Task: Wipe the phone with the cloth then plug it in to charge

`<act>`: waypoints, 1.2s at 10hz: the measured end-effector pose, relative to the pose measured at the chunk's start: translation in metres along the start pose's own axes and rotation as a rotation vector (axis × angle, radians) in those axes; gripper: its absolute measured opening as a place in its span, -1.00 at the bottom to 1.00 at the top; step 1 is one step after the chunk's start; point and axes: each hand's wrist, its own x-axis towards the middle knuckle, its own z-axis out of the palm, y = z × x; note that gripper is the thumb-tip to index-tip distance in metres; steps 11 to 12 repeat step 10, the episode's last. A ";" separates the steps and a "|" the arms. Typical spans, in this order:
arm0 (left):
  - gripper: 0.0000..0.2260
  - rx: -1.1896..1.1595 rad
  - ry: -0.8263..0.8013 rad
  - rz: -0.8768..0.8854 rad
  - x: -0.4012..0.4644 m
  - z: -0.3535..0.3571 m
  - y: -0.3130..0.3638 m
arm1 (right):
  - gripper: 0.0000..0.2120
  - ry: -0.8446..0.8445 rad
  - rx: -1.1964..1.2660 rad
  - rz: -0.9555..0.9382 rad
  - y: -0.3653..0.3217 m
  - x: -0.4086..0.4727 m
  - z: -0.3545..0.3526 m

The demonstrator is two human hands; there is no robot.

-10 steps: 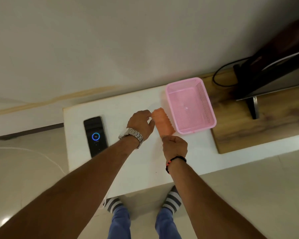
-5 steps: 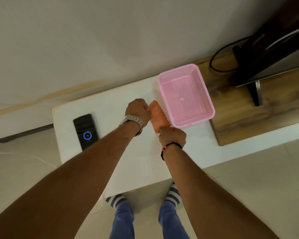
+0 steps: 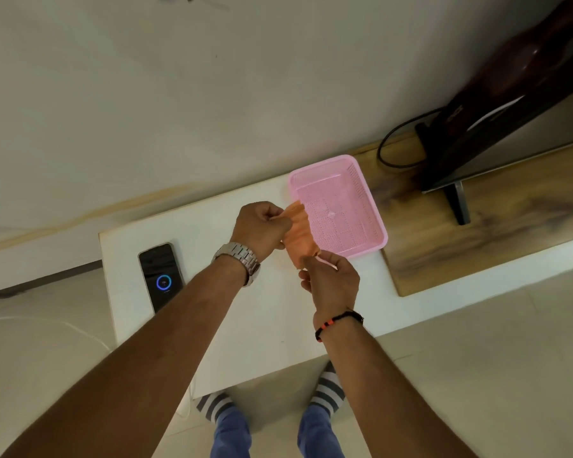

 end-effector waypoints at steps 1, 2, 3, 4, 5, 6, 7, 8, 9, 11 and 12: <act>-0.85 -0.070 -0.101 0.001 0.003 0.012 0.030 | -0.60 -0.056 0.029 -0.048 -0.021 0.004 -0.007; -0.95 -0.113 -0.201 -0.025 0.007 0.025 0.053 | -0.54 -0.155 -0.028 -0.111 -0.038 0.013 -0.016; -0.94 -0.141 -0.278 -0.076 0.011 0.035 0.067 | -0.76 -0.278 -0.037 -0.162 -0.052 0.019 -0.023; -0.91 -0.148 -0.239 -0.083 0.023 0.042 0.073 | -0.97 -0.269 -0.006 -0.158 -0.060 0.027 -0.031; -0.90 -0.076 -0.123 -0.055 0.039 0.047 0.072 | -0.93 -0.181 -0.002 -0.128 -0.065 0.037 -0.033; -0.75 0.071 -0.091 -0.052 0.055 0.053 0.066 | -0.91 -0.074 -0.073 -0.078 -0.066 0.049 -0.030; -0.60 0.340 -0.033 0.041 0.062 0.052 0.058 | -0.70 -0.017 -0.169 -0.024 -0.062 0.061 -0.028; -0.58 0.428 0.002 0.126 0.059 0.048 0.054 | -0.51 0.019 -0.240 -0.081 -0.056 0.067 -0.027; -0.56 0.468 -0.001 0.228 0.049 0.042 0.047 | -0.66 0.022 -0.353 -0.266 -0.054 0.061 -0.025; -0.51 0.568 0.018 0.318 0.030 0.031 0.042 | -0.81 -0.012 -0.566 -0.494 -0.052 0.036 -0.021; -0.51 0.568 0.018 0.318 0.030 0.031 0.042 | -0.81 -0.012 -0.566 -0.494 -0.052 0.036 -0.021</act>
